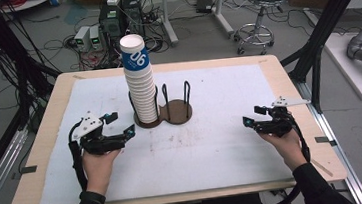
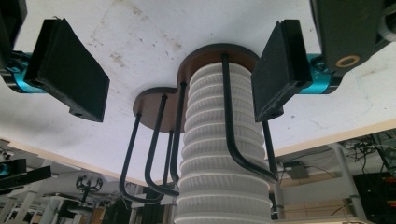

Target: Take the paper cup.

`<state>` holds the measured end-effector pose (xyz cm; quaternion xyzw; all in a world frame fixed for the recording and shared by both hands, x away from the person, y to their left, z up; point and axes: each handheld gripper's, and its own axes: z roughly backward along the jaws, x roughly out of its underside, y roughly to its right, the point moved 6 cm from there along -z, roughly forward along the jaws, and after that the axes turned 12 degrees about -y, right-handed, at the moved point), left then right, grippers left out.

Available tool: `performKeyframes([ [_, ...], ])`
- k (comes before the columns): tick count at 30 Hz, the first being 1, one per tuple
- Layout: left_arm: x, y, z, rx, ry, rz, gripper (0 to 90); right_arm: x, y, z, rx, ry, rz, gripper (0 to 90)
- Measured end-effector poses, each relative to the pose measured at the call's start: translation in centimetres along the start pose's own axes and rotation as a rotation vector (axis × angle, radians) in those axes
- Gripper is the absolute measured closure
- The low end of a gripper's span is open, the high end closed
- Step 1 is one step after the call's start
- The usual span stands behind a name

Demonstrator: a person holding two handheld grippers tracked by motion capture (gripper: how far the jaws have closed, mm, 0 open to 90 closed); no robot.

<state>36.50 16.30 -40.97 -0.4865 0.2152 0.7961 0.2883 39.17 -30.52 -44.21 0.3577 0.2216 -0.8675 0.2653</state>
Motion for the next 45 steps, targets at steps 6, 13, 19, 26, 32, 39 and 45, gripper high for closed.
performKeyframes([
  [6, -0.2, 0.1, 0.2, 0.008, 0.003, -0.005, 13.1, -0.1, -0.2, 0.0, 0.004, 0.006, 0.025, 20.3],
  [13, -1.2, -0.4, 0.4, 0.006, 0.025, 0.008, 7.2, -0.1, -0.3, -0.1, 0.017, -0.004, 0.044, 20.3],
  [19, -1.8, -1.1, 0.3, 0.001, 0.02, 0.008, 6.2, -0.1, -0.3, -0.1, 0.029, -0.011, 0.052, 20.3],
  [26, -3.3, -1.7, 0.0, 0.036, 0.047, 0.032, 6.2, 0.0, -0.4, 0.0, 0.039, -0.017, 0.056, 20.3],
  [32, -5.3, -1.9, -0.4, 0.015, 0.059, 0.0, 6.1, 0.0, -0.5, -0.1, 0.042, -0.02, 0.061, 20.3],
  [39, -7.1, -2.4, -1.3, 0.013, 0.066, -0.016, 6.2, -0.1, -0.6, -0.5, 0.042, -0.028, 0.079, 20.3],
  [45, -8.3, -3.1, -2.4, 0.014, 0.061, -0.009, 6.1, -0.2, -0.7, -0.7, 0.039, -0.032, 0.087, 20.3],
])
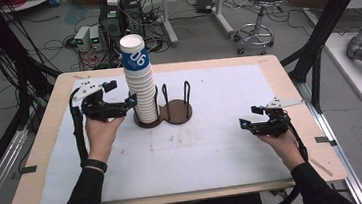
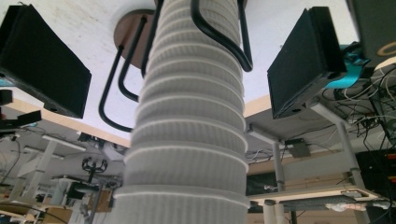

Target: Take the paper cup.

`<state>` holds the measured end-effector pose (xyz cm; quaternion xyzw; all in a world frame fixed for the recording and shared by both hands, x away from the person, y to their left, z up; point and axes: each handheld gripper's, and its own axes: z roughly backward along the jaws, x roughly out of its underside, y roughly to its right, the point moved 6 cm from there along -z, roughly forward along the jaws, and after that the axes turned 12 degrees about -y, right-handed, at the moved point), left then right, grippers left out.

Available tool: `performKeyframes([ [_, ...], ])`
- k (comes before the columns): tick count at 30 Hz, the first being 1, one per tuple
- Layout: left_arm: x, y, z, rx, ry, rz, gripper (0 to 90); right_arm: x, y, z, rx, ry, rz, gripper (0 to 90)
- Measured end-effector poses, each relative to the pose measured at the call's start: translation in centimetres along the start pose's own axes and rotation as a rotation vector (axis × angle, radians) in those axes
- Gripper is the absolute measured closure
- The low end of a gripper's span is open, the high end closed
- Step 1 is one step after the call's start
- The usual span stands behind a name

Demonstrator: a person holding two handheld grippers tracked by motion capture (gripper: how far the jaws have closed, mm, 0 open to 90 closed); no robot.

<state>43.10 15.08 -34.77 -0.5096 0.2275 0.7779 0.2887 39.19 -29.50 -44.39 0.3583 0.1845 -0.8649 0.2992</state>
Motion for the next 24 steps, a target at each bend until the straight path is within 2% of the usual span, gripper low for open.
performKeyframes([
  [5, -0.8, -0.3, -0.9, 0.006, 0.006, -0.002, 6.1, 0.0, -0.1, -0.1, -0.001, -0.002, 0.004, 20.3],
  [14, -1.9, -0.6, -2.4, 0.043, 0.008, -0.002, 6.2, 0.0, 0.0, -0.1, -0.003, 0.0, 0.006, 20.3],
  [16, -2.2, -0.6, -2.7, 0.05, 0.023, -0.01, 6.1, 0.0, -0.1, -0.1, -0.006, -0.004, 0.005, 20.3],
  [24, -2.5, -0.6, -4.0, 0.066, 0.005, -0.028, 6.2, 0.0, -0.1, -0.1, -0.005, -0.001, 0.01, 20.3],
])
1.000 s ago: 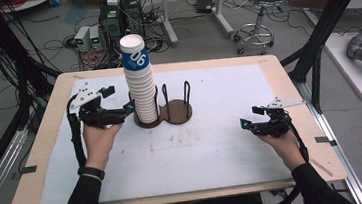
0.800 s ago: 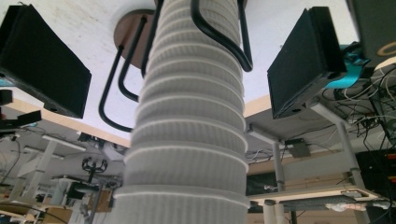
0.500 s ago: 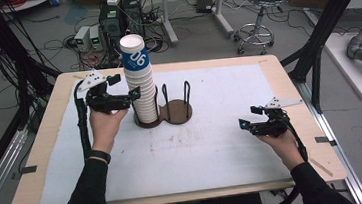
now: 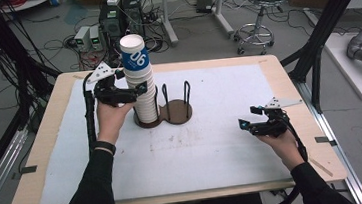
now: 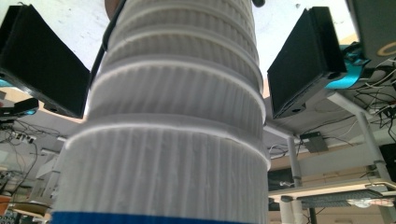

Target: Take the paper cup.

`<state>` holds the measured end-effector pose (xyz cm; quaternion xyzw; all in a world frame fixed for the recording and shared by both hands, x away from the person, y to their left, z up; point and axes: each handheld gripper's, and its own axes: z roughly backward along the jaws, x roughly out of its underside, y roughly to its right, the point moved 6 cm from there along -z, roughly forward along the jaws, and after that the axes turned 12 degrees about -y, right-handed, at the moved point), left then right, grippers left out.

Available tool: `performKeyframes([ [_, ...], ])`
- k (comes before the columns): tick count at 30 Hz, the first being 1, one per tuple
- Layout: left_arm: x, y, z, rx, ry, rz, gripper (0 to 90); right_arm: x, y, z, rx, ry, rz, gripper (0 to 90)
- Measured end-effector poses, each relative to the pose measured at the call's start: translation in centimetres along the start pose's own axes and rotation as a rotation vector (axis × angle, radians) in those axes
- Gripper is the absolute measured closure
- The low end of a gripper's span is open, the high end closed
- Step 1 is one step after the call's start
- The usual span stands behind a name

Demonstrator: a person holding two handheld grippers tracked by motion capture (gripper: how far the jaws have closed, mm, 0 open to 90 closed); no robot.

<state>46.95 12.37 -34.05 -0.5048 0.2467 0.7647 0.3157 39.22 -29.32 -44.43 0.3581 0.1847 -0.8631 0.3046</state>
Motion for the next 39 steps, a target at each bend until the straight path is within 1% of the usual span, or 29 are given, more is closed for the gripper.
performKeyframes([
  [4, 0.0, -0.1, -0.4, 0.009, 0.008, 0.007, 6.2, 0.0, -0.1, 0.0, -0.001, -0.001, 0.003, 20.3],
  [7, -0.1, -0.2, -0.5, 0.008, 0.015, 0.01, 6.2, 0.0, -0.2, 0.0, -0.004, -0.001, 0.003, 20.3],
  [8, -0.1, -0.2, -0.6, 0.004, 0.01, 0.008, 6.2, 0.0, -0.2, -0.1, -0.004, 0.0, 0.002, 20.3],
  [10, -0.1, -0.3, -0.6, 0.006, 0.011, 0.014, 7.7, 0.0, -0.2, -0.1, -0.004, 0.0, 0.007, 20.3],
  [12, -0.1, -0.2, -0.7, 0.0, 0.007, 0.006, 10.4, -0.1, -0.2, -0.1, -0.006, 0.001, 0.008, 20.3],
  [14, -0.1, -0.2, -0.7, -0.004, 0.005, -0.002, 10.6, -0.1, -0.3, -0.1, -0.009, 0.003, 0.003, 20.3],
  [21, -0.1, -0.1, -0.7, -0.011, -0.001, -0.002, 11.0, -0.2, -0.4, 0.1, -0.018, 0.01, 0.001, 20.3],
  [26, -0.1, -0.1, -0.7, -0.011, -0.001, -0.002, 11.0, -0.5, -0.8, 0.4, -0.047, 0.031, -0.002, 20.2],
  [32, -0.1, -0.2, -0.6, -0.012, 0.002, 0.002, 11.1, -1.1, -1.4, 0.5, -0.074, 0.046, 0.011, 20.2],
  [39, -0.1, -0.2, -0.6, -0.006, 0.004, 0.006, 11.1, -3.0, -2.1, 1.0, -0.1, 0.087, 0.016, 20.2],
])
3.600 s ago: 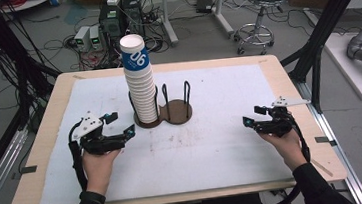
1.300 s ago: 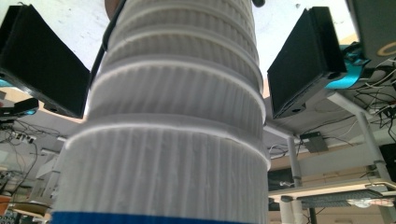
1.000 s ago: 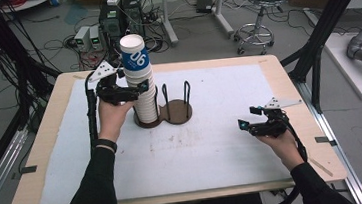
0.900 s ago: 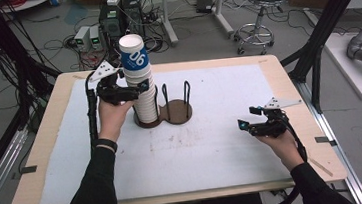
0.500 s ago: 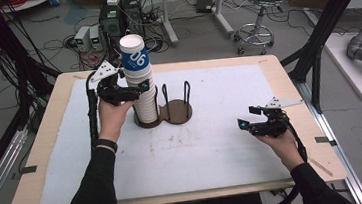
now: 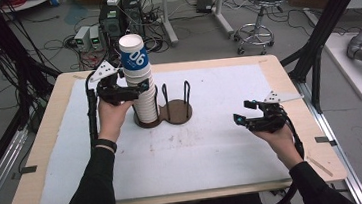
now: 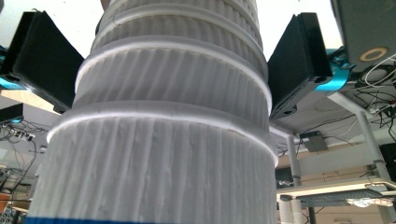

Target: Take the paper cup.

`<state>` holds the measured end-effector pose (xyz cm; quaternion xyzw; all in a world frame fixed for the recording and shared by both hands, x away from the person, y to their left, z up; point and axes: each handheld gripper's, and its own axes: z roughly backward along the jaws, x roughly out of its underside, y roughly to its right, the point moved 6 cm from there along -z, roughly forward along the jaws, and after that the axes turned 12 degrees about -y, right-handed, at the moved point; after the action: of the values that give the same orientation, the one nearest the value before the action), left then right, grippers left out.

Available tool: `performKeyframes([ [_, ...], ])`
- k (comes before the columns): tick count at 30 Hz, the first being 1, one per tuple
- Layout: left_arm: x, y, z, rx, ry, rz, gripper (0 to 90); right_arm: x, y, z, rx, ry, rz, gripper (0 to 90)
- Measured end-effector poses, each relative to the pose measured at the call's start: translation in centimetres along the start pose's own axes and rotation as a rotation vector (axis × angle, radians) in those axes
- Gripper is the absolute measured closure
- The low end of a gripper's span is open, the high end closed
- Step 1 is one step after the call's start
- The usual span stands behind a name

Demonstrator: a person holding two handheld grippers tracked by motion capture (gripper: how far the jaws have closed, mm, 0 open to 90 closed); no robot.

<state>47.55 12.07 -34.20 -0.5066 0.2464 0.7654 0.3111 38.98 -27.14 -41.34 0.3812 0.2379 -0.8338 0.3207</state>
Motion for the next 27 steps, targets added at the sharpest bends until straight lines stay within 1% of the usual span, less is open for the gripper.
performKeyframes([
  [6, 0.0, 0.0, 0.0, -0.002, -0.002, -0.001, 11.2, -1.9, -1.0, -0.3, -0.016, 0.017, 0.035, 20.2],
  [10, 0.0, 0.0, 0.0, -0.006, -0.004, 0.002, 11.2, -3.6, -1.6, -0.8, -0.028, 0.037, 0.06, 20.2],
  [11, 0.0, 0.0, 0.0, -0.005, -0.004, 0.002, 11.2, -4.0, -1.8, -0.9, -0.034, 0.039, 0.06, 20.2],
  [14, 0.0, 0.1, 0.0, -0.008, -0.003, 0.002, 11.2, -5.5, -2.2, -1.2, -0.041, 0.052, 0.079, 20.2],
  [16, 0.0, 0.0, 0.0, -0.009, -0.005, -0.002, 11.2, -6.4, -2.4, -1.4, -0.057, 0.058, 0.087, 20.2],
  [21, -0.1, 0.1, 0.0, -0.01, -0.006, -0.003, 11.2, -8.9, -3.0, -2.0, -0.084, 0.084, 0.089, 20.2],
  [22, -0.1, 0.1, 0.0, -0.01, -0.008, -0.003, 11.2, -9.7, -3.3, -2.2, -0.095, 0.095, 0.096, 20.2],
  [24, -0.1, 0.1, 0.0, -0.012, -0.008, -0.004, 11.3, -10.5, -3.6, -2.4, -0.104, 0.099, 0.101, 20.2],
  [27, -0.1, 0.1, 0.0, -0.012, -0.008, -0.003, 11.3, -12.3, -4.4, -3.0, -0.118, 0.109, 0.123, 20.3],
])
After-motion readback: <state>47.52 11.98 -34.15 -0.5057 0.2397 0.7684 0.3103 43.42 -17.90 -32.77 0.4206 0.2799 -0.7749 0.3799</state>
